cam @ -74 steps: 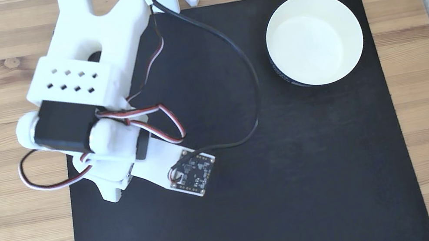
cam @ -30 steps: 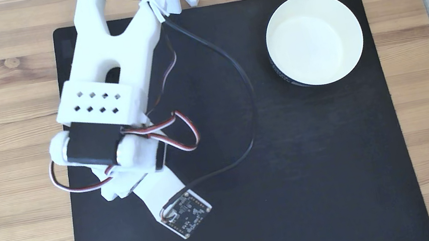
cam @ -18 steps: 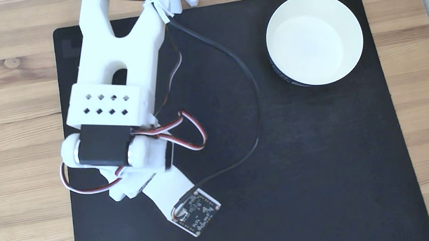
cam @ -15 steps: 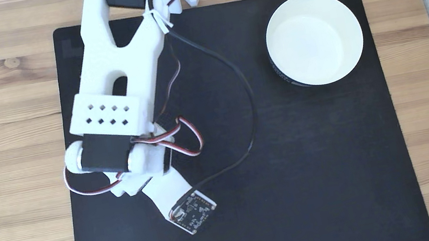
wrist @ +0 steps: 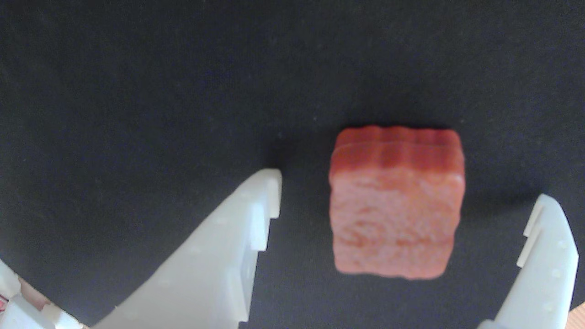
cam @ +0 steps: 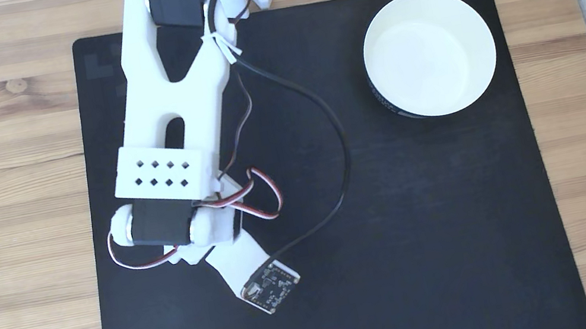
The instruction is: Pick up the toy and place it on the plate
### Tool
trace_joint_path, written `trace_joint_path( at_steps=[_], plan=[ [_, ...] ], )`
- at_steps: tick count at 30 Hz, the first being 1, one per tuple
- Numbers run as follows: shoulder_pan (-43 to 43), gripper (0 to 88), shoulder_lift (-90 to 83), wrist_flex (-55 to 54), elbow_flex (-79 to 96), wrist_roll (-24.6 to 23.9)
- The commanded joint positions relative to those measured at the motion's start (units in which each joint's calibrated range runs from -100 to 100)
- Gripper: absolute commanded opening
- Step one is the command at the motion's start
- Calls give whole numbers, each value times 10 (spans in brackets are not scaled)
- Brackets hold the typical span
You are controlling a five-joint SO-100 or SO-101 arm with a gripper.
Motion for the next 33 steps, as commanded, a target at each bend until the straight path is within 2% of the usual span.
trace_joint_path(
  at_steps=[1, 4, 6, 8, 9, 12, 21, 26, 33],
  plan=[
    [1, 375, 8, -5, -17, 4],
    [1, 371, 14, -5, -16, 4],
    [1, 335, 15, -5, -16, 1],
    [1, 264, 16, -6, -19, -1],
    [1, 162, 16, -19, -17, -1],
    [3, 24, 17, -18, -12, -1],
    [1, 24, 6, -19, -15, -1],
    [-13, 24, -18, -18, -80, 2],
    [-67, 24, -152, -20, -88, 3]
  ],
)
